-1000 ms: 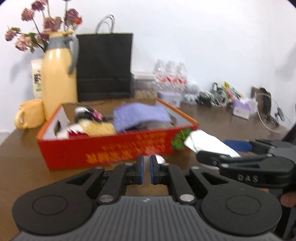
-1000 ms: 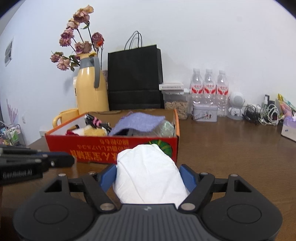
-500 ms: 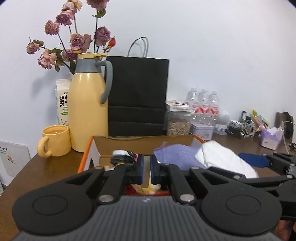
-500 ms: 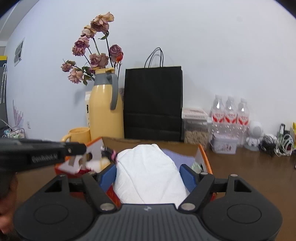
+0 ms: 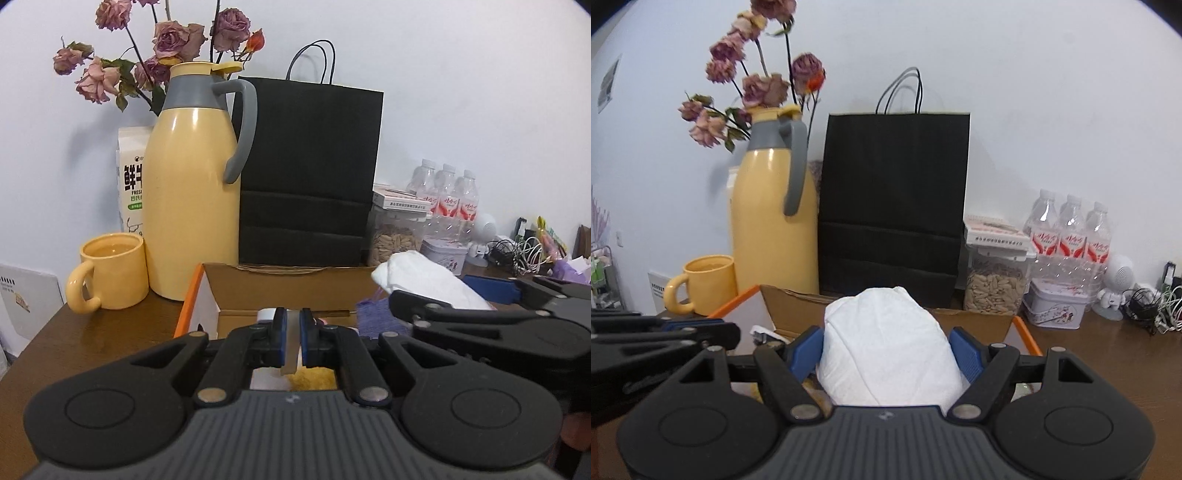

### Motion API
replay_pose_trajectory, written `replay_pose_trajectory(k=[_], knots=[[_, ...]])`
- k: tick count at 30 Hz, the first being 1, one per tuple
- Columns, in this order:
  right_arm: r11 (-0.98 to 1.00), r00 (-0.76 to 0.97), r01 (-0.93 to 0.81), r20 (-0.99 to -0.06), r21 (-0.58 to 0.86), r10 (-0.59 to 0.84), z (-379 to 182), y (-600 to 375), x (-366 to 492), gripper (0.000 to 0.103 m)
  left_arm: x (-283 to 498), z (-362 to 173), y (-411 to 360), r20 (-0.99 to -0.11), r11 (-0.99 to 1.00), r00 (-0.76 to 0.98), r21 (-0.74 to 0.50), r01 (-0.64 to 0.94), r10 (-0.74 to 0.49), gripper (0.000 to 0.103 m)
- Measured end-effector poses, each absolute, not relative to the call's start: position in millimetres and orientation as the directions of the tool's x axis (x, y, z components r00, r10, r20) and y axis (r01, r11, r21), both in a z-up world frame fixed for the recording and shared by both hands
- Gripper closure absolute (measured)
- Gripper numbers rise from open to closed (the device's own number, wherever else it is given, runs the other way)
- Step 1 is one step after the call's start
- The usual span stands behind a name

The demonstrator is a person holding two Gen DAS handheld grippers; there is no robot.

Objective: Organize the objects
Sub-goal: 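Lower the white cloth and beige strip into the box, open both tools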

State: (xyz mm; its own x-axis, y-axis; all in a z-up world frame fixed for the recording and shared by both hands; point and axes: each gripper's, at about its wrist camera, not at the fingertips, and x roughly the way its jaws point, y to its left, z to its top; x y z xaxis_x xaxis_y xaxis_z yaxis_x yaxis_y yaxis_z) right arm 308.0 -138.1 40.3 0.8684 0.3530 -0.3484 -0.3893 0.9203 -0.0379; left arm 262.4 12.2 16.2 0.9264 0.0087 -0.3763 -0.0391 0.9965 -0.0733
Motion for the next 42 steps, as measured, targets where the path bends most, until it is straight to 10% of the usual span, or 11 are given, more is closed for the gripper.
replay_pose_trajectory(k=[8,12,16,42], knots=[[0.927,0.865,-0.376,-0.36,-0.003,0.349,28.1,-144.8,325.6,0.008,264.3,5.5,3.9,-0.343,0.998,0.938,-0.015,-0.06,0.051,0.082],[0.942,0.881,-0.335,-0.355,-0.001,0.313,28.5,-152.8,324.2,0.002,258.6,8.3,7.3,-0.299,0.994,0.95,-0.021,-0.105,0.094,0.025],[0.946,0.885,-0.324,-0.354,-0.003,0.302,28.6,-160.4,321.7,0.0,253.1,9.9,6.7,-0.272,0.994,0.957,-0.018,-0.108,0.099,0.001],[0.93,0.874,-0.363,-0.366,-0.055,0.32,16.2,-207.0,232.8,0.0,188.7,3.6,0.7,-0.301,0.998,0.952,-0.031,-0.059,0.047,0.0]])
